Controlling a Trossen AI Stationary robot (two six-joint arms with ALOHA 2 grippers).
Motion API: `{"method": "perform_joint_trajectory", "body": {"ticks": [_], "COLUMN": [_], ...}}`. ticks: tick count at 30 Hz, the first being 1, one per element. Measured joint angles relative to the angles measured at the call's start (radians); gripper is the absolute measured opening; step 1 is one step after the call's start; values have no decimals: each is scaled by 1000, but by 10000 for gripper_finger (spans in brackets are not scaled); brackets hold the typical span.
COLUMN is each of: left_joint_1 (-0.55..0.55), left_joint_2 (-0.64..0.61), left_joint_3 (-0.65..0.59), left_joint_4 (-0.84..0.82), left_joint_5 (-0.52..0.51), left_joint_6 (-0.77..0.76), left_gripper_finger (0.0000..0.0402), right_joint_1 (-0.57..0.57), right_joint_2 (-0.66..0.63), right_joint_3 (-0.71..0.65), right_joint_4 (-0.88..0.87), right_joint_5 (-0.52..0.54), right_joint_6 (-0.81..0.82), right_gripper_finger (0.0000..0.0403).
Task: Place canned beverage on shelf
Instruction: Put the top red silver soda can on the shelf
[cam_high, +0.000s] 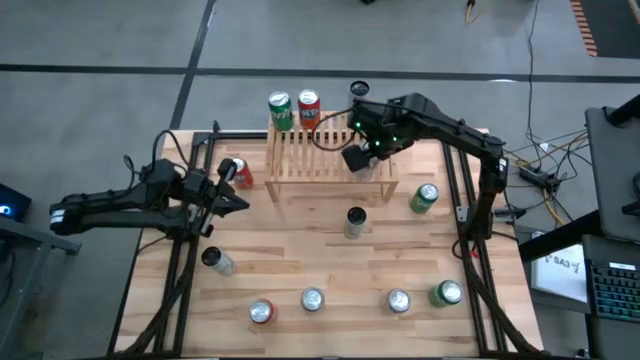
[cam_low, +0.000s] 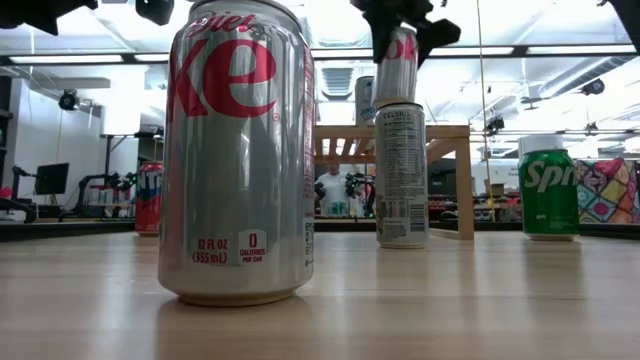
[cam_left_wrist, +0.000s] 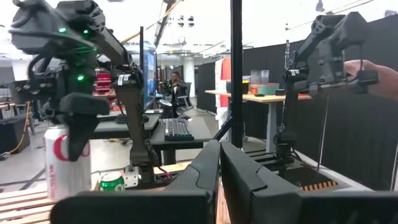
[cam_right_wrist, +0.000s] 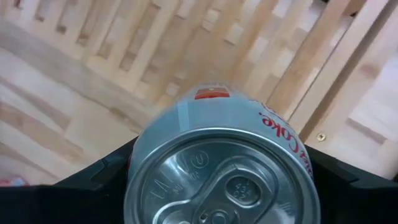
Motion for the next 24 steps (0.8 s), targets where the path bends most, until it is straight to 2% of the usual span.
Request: {"method": "perform_joint_trajectory", "body": {"ticks": [10,16,24], "left_joint_1": [0,0,0], "left_joint_2": [-11,-11,-11], "left_joint_3": [-1,-1,-1], "left_joint_4": [-4,-4,-5], "left_joint_5": [0,0,0], "left_joint_6": [0,0,0], "left_gripper_finger": [0,0,0], "right_joint_1": [-93,-105,-106], "right_joint_2": [-1,3,4], "right_joint_3": [-20,-35,-48], "right_joint_4": [-2,0,-1], "right_joint_5": [-56,-86,-52], "right_joint_6": [-45,-45,-46], "right_gripper_finger": [294,294,298]}}
